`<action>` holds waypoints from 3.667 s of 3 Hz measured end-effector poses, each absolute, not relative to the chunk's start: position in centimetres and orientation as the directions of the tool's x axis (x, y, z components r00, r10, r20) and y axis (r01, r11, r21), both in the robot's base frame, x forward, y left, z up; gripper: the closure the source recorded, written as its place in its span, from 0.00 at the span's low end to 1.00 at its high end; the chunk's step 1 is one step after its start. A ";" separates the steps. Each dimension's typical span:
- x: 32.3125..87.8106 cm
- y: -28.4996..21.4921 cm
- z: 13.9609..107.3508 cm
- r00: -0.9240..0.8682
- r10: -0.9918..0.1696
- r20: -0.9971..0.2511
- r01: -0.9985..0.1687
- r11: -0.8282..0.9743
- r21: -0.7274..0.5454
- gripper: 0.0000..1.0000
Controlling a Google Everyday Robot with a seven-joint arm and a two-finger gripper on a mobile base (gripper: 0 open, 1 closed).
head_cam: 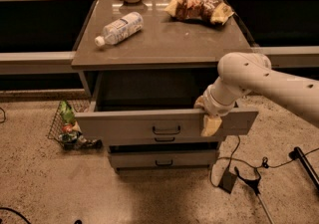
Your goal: Open top drawer
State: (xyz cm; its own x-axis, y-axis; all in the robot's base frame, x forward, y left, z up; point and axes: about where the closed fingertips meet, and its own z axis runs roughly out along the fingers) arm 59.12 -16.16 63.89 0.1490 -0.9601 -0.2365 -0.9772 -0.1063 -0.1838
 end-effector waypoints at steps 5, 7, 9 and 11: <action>51.0 -15.9 66.0 0.073 -0.971 -0.230 -0.994 -0.090 0.066 0.64; 49.4 -15.7 66.5 0.065 -0.972 -0.225 -0.994 -0.083 0.072 1.00; 46.7 -15.5 66.2 0.030 -0.963 -0.266 -0.996 -0.051 0.073 0.82; 46.7 -15.5 66.2 0.030 -0.963 -0.266 -0.996 -0.051 0.073 0.36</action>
Offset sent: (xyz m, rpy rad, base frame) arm -0.0629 0.0154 0.0300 -0.0692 0.1961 0.0086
